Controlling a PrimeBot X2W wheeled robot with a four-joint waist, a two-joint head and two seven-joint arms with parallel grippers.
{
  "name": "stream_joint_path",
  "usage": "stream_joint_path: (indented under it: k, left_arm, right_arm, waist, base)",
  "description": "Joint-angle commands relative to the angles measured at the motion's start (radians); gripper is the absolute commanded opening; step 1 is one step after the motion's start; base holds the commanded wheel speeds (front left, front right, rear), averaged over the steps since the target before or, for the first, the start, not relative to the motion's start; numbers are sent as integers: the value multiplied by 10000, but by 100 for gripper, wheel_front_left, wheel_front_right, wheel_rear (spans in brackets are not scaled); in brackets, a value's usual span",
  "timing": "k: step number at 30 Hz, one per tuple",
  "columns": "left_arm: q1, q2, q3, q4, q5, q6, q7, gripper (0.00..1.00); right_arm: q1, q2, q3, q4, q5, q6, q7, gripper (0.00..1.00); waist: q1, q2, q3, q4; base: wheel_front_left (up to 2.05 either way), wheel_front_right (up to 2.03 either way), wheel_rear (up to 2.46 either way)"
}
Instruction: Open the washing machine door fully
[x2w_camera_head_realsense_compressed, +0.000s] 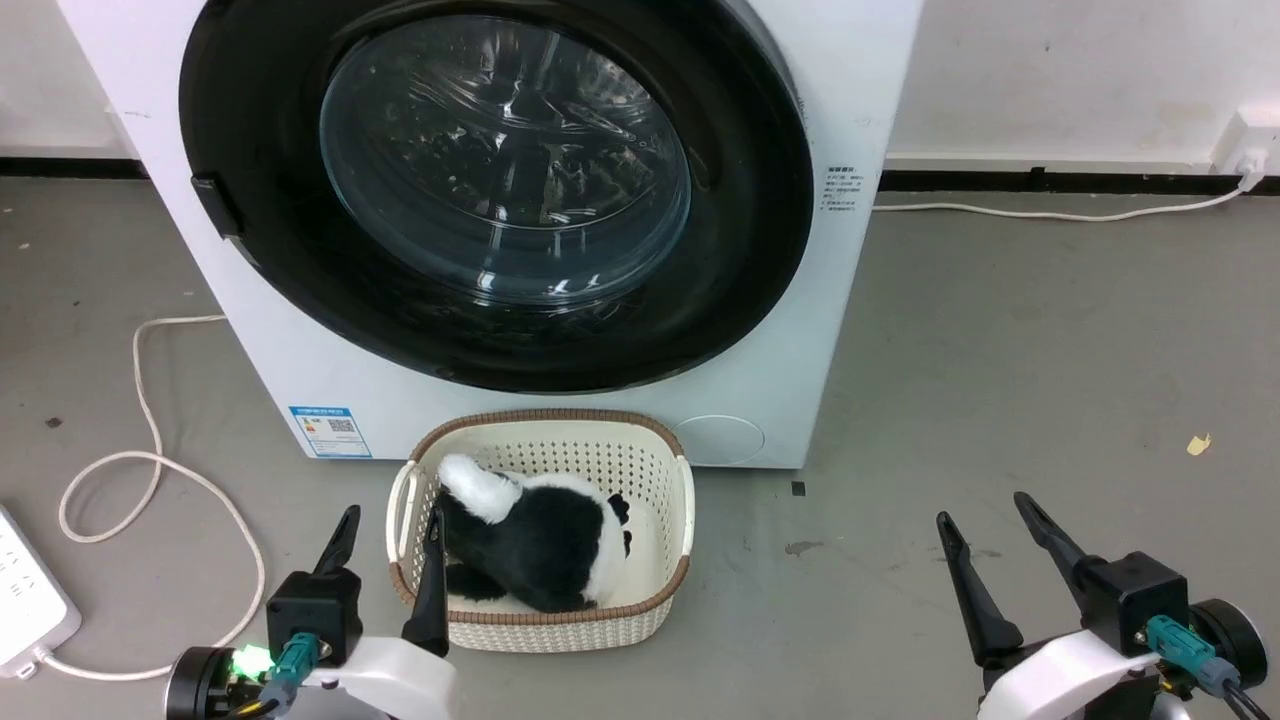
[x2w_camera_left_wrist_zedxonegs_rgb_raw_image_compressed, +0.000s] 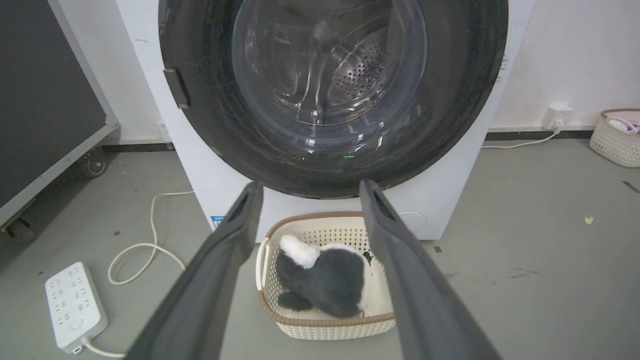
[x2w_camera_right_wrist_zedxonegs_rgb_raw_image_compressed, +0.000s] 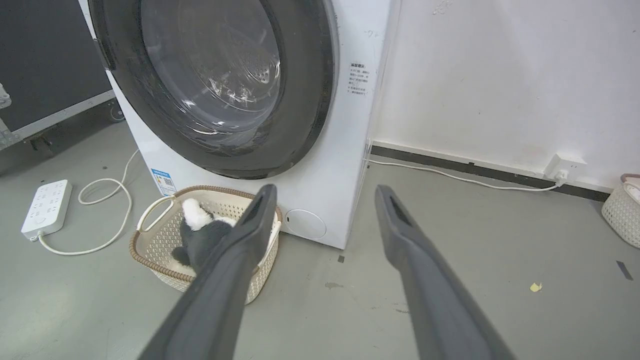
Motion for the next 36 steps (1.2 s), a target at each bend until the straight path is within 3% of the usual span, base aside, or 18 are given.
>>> stream_joint_path:
  k: [1, 25, 26, 28, 29, 36]
  left_arm:
    - [-19, 1, -49, -15, -66, 59, -108, 100]
    - [-587, 3, -775, -288, -196, 475, -693, 100]
    - [-606, 3, -798, -293, -194, 486, -714, 100]
    - [-645, 3, -841, -310, -197, 511, -755, 100]
    - [-665, 3, -863, -319, -201, 524, -776, 100]
    - [-809, 4, -1062, -384, -246, 630, -922, 100]
  right_arm:
    - [2, -13, -16, -39, 50, -2, -109, 100]
    - [-1640, -1305, 76, -517, 1226, -6, -202, 100]
    - [-1717, -1323, 59, -518, 1312, -6, -181, 89]
    - [-1881, -1349, 22, -520, 1514, -6, -124, 10]
    - [-1968, -1368, 4, -519, 1613, -6, -91, 0]
    - [-2738, -1311, -297, -440, 2588, -7, 197, 0]
  waist:
    - [0, 0, 18, 12]
    - [0, 0, 1077, 423]
    - [0, 0, 1113, 446]
    - [0, 0, 1187, 494]
    - [0, 0, 1225, 518]
    - [0, 0, 1535, 706]
  base:
    - [0, 0, 0]
    - [0, 0, 0]
    - [0, 0, 0]
    - [0, 0, 0]
    - [0, 0, 0]
    - [0, 0, 0]
